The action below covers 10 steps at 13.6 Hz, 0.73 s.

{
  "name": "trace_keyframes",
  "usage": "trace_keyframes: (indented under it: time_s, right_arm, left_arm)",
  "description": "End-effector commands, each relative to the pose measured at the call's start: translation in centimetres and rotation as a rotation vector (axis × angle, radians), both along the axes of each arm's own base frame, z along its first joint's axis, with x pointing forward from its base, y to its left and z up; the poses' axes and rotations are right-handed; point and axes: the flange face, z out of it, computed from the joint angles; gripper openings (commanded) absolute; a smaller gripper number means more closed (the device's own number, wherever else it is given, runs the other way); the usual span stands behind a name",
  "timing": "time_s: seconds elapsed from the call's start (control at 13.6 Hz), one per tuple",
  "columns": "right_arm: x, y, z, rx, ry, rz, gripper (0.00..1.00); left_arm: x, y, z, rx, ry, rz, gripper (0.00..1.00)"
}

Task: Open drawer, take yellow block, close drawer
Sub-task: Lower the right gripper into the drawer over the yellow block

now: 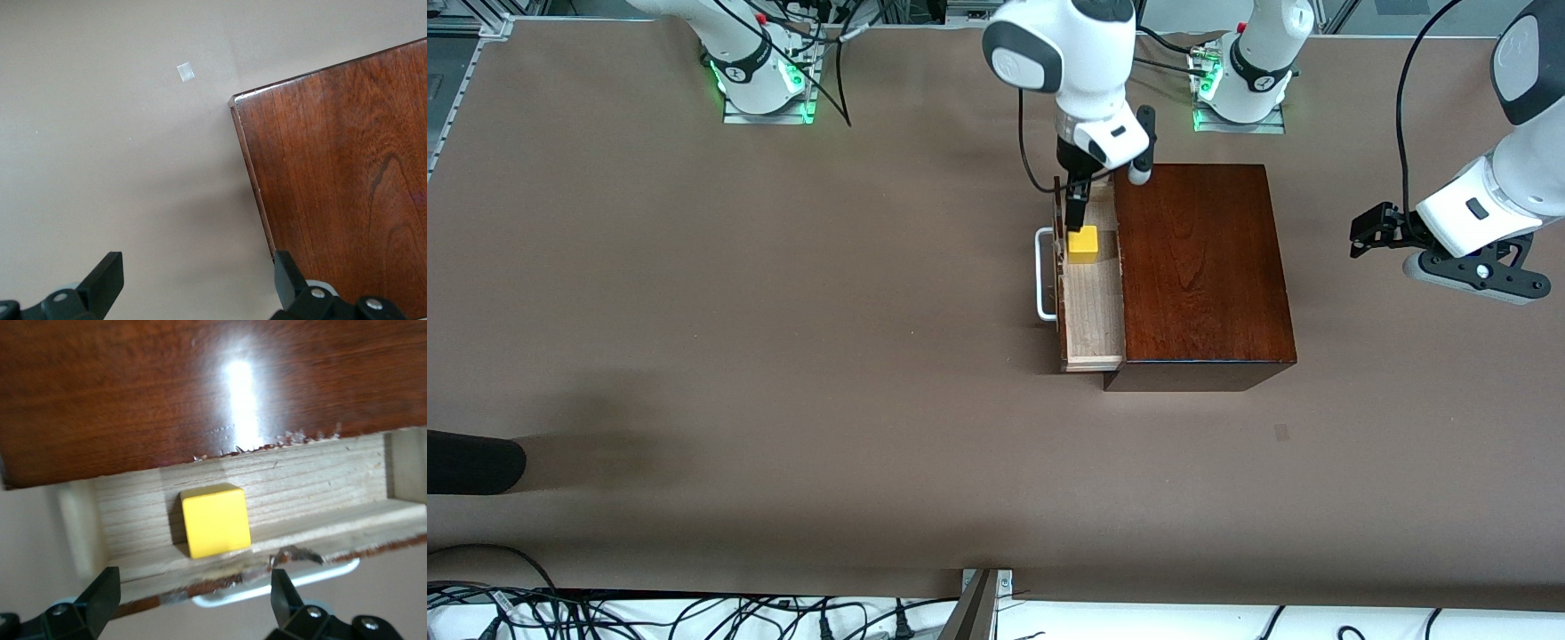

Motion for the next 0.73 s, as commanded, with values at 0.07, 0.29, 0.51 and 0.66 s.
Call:
trace_keyframes:
  time_s: [0.07, 0.29, 0.51, 0.66]
  right_arm:
    - [-0.1, 1.3, -1.8, -0.037, -0.031, 0.082, 1.00]
    - [0.6, 1.8, -2.9, -0.034, -0.058, 0.103, 1.00]
    - [1.4, 2.0, -4.1, -0.032, -0.059, 0.098, 1.00]
    - [1.7, 1.9, -4.3, -0.032, -0.057, 0.096, 1.00]
  left_arm:
    - [0.3, -0.6, 0.8, -0.020, 0.003, -0.006, 1.00]
    - [0.3, -0.6, 0.8, -0.020, 0.005, -0.007, 1.00]
    - [0.3, -0.8, 0.8, -0.020, 0.003, -0.012, 1.00]
    - [0.3, -0.9, 0.8, -0.020, 0.003, -0.012, 1.00]
